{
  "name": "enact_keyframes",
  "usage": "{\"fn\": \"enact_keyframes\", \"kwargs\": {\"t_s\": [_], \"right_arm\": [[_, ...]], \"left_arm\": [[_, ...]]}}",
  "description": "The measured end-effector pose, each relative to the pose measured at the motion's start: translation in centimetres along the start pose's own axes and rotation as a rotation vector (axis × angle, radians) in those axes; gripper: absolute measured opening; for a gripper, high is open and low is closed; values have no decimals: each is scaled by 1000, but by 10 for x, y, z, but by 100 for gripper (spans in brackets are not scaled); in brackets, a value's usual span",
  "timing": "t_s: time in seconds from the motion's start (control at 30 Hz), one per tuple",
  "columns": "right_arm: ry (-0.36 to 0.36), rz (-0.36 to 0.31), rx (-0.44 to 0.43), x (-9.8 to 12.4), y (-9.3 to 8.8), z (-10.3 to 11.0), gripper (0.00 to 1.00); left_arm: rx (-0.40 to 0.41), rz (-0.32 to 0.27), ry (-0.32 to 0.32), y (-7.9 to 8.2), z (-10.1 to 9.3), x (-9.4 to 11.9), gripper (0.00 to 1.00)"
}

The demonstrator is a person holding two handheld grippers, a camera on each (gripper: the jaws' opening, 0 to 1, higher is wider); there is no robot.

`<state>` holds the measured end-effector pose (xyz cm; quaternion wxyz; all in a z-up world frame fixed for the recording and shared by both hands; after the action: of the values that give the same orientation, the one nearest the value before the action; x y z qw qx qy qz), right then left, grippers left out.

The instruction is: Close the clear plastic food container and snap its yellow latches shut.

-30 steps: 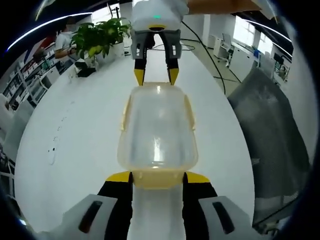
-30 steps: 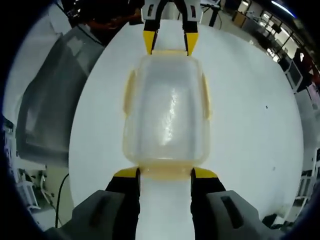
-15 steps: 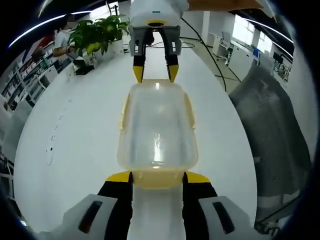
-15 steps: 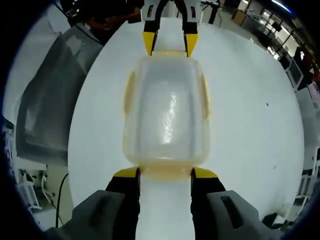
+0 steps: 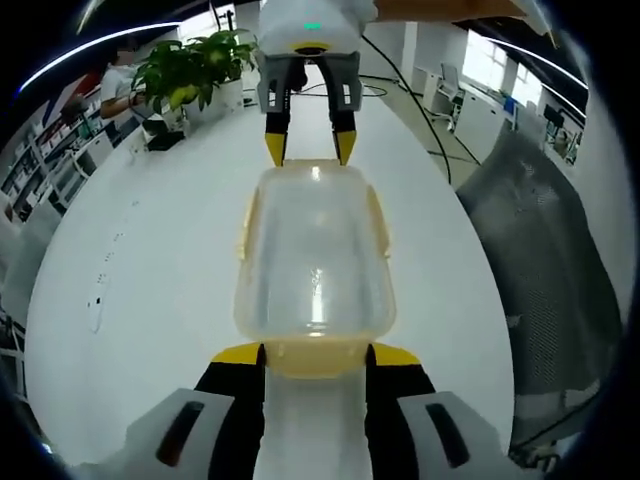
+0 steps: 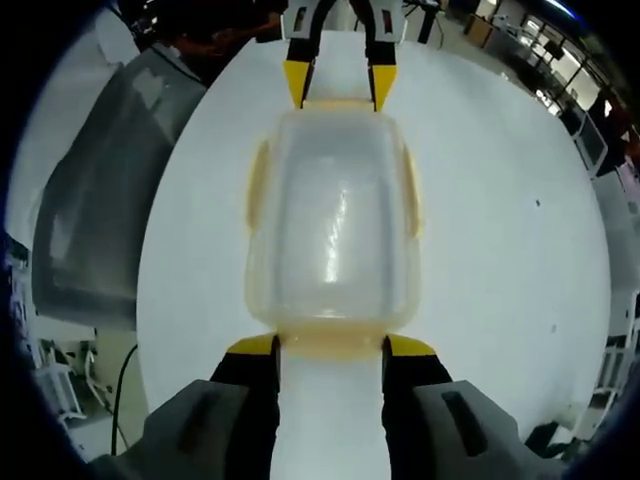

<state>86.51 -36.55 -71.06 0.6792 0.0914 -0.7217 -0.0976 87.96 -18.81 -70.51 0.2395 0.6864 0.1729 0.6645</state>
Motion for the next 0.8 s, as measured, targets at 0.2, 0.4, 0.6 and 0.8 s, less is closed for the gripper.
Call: {"fn": "enact_keyframes", "kwargs": {"t_s": [0.2, 0.4, 0.6, 0.8], "right_arm": [[2, 10, -51, 0, -6, -3, 42], [0, 1, -119, 7, -12, 0, 38], [-76, -104, -344, 21, -8, -7, 32], [-132, -187, -535, 22, -4, -4, 32]], "left_arm": [[-24, 10, 3, 0, -4, -1, 37], [0, 0, 12, 3, -8, 6, 42], [115, -62, 73, 14, -7, 21, 39], [288, -124, 136, 18, -7, 27, 35]]}}
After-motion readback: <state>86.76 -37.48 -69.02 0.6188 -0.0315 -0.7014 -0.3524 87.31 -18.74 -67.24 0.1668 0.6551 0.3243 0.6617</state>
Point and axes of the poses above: the point that each gripper's makers call its tool centre point, and the gripper's own axes: x roughly backward along the fingers, z roughly to its left, y roughly out of its top, the point moved 2 cm from there along x, roughly backward along the fingers, and after that the axes turned 3 degrees about -y, right-handed, at the moved point
